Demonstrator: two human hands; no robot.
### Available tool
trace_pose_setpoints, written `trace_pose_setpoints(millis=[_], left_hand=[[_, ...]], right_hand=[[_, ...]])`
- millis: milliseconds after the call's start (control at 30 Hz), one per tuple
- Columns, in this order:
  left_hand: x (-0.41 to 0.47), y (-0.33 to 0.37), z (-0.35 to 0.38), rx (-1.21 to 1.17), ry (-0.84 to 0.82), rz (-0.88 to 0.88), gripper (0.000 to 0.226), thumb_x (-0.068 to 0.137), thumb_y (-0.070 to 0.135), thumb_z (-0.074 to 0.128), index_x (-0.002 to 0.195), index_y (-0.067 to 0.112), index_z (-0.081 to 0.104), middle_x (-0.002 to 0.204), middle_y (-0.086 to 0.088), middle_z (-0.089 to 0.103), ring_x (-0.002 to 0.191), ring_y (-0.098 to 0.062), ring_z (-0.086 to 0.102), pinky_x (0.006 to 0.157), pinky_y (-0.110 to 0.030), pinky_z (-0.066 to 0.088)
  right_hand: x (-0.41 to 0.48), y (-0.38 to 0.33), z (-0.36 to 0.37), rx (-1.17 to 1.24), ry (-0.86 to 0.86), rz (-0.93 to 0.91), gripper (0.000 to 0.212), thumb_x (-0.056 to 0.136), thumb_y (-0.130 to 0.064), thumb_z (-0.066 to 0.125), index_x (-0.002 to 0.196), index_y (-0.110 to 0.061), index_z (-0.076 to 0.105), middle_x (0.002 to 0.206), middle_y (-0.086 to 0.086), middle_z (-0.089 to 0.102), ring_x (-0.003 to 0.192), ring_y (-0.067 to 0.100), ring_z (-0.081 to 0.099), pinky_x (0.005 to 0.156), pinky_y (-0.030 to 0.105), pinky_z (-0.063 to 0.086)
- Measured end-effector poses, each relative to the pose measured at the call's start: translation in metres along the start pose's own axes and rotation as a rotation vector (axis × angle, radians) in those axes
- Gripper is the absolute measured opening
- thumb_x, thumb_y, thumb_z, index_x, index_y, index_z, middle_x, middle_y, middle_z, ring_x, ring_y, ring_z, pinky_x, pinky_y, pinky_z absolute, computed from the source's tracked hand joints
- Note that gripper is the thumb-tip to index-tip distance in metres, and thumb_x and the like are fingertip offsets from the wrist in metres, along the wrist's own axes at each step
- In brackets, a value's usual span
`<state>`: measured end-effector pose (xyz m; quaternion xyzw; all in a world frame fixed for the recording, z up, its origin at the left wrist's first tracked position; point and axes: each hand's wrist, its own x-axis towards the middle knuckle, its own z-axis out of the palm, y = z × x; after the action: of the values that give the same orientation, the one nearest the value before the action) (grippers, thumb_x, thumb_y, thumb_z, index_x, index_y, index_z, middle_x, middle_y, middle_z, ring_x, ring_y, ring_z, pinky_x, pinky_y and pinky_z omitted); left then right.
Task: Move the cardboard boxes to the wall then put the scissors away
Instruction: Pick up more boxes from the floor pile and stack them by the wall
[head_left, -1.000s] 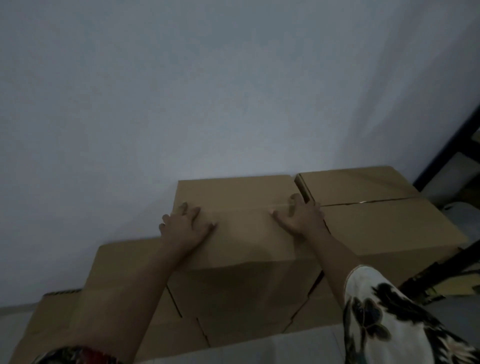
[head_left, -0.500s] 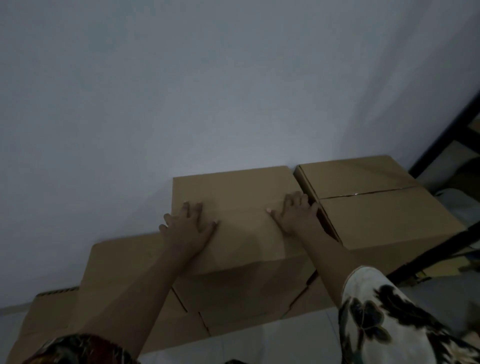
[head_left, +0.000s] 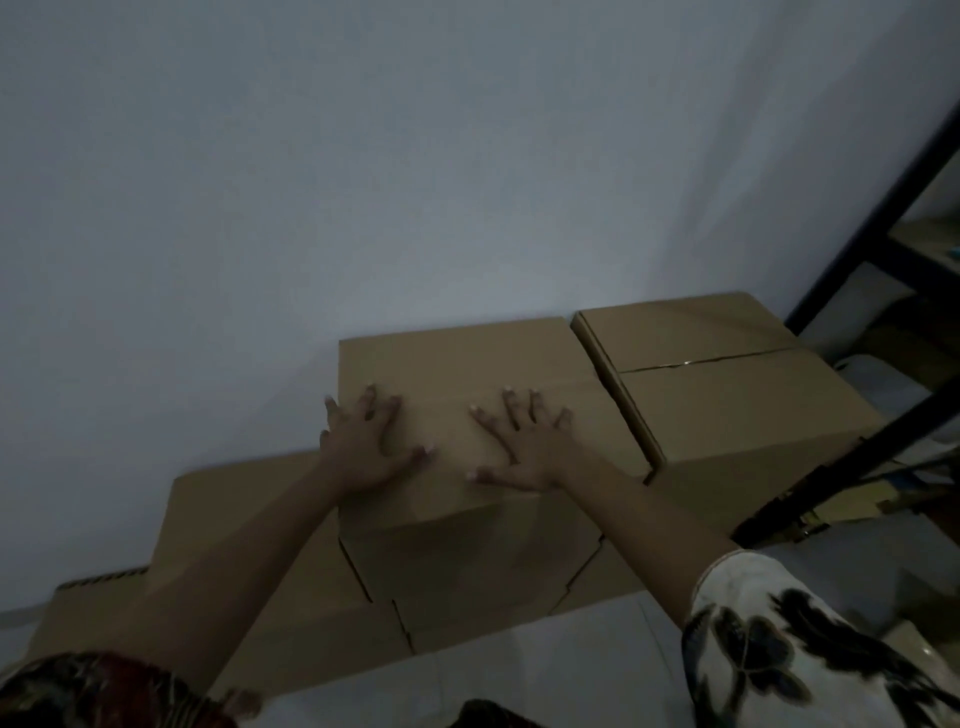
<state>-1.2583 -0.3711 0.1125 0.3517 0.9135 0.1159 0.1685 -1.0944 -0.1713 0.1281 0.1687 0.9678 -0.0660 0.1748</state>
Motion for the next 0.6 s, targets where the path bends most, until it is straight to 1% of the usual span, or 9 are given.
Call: trace_pose_setpoints(millis=[67, 133, 233, 333, 433, 600], left_hand=[[-0.006, -0.008, 0.003, -0.031, -0.011, 0.043, 0.137, 0.034, 0.107, 0.019, 0.153, 0.04, 0.011, 0.163, 0.001, -0.007, 0.142, -0.045, -0.02, 0.115, -0.062, 0.002], [-0.013, -0.013, 0.005, -0.084, -0.014, 0.068, 0.14, 0.029, 0.107, 0.024, 0.152, 0.041, 0.014, 0.163, -0.003, -0.008, 0.142, -0.043, -0.025, 0.116, -0.06, -0.002], [-0.021, -0.013, 0.005, -0.132, -0.022, 0.079, 0.142, 0.026, 0.106, 0.031, 0.151, 0.041, 0.017, 0.162, -0.002, -0.01, 0.143, -0.042, -0.022, 0.116, -0.058, 0.0], [-0.022, -0.005, 0.004, -0.163, -0.023, 0.058, 0.145, 0.023, 0.107, 0.033, 0.151, 0.04, 0.02, 0.162, -0.003, -0.009, 0.144, -0.043, -0.019, 0.116, -0.059, 0.001], [-0.018, 0.005, -0.002, -0.134, -0.01, 0.053, 0.143, 0.026, 0.105, 0.035, 0.151, 0.036, 0.024, 0.162, -0.006, -0.004, 0.144, -0.044, -0.016, 0.117, -0.058, 0.001], [-0.012, 0.024, -0.016, -0.122, -0.016, 0.074, 0.125, 0.042, 0.093, 0.046, 0.15, 0.032, 0.028, 0.162, -0.009, 0.0, 0.145, -0.041, -0.011, 0.118, -0.056, 0.0]], right_hand=[[-0.005, -0.003, 0.002, 0.012, -0.023, -0.009, 0.103, 0.07, -0.09, 0.039, 0.149, -0.049, -0.015, 0.159, 0.008, -0.028, 0.143, 0.045, -0.024, 0.107, 0.074, -0.002], [-0.009, -0.002, 0.003, 0.009, -0.041, -0.01, 0.11, 0.066, -0.091, 0.045, 0.148, -0.05, -0.016, 0.157, 0.008, -0.031, 0.142, 0.045, -0.026, 0.106, 0.075, -0.003], [-0.016, 0.0, 0.005, -0.009, -0.058, -0.016, 0.123, 0.059, -0.09, 0.055, 0.147, -0.05, -0.02, 0.155, 0.008, -0.036, 0.14, 0.045, -0.031, 0.105, 0.076, -0.005], [-0.022, 0.001, 0.008, -0.079, -0.068, -0.035, 0.139, 0.052, -0.086, 0.066, 0.145, -0.045, -0.028, 0.151, 0.012, -0.042, 0.136, 0.046, -0.035, 0.102, 0.077, -0.005], [-0.025, 0.002, 0.012, -0.145, -0.049, -0.029, 0.148, 0.05, -0.079, 0.074, 0.144, -0.039, -0.032, 0.15, 0.016, -0.042, 0.137, 0.047, -0.033, 0.1, 0.079, 0.0], [-0.026, 0.0, 0.017, -0.125, -0.004, 0.039, 0.144, 0.054, -0.075, 0.075, 0.146, -0.037, -0.03, 0.153, 0.016, -0.037, 0.14, 0.048, -0.026, 0.1, 0.08, 0.006]])
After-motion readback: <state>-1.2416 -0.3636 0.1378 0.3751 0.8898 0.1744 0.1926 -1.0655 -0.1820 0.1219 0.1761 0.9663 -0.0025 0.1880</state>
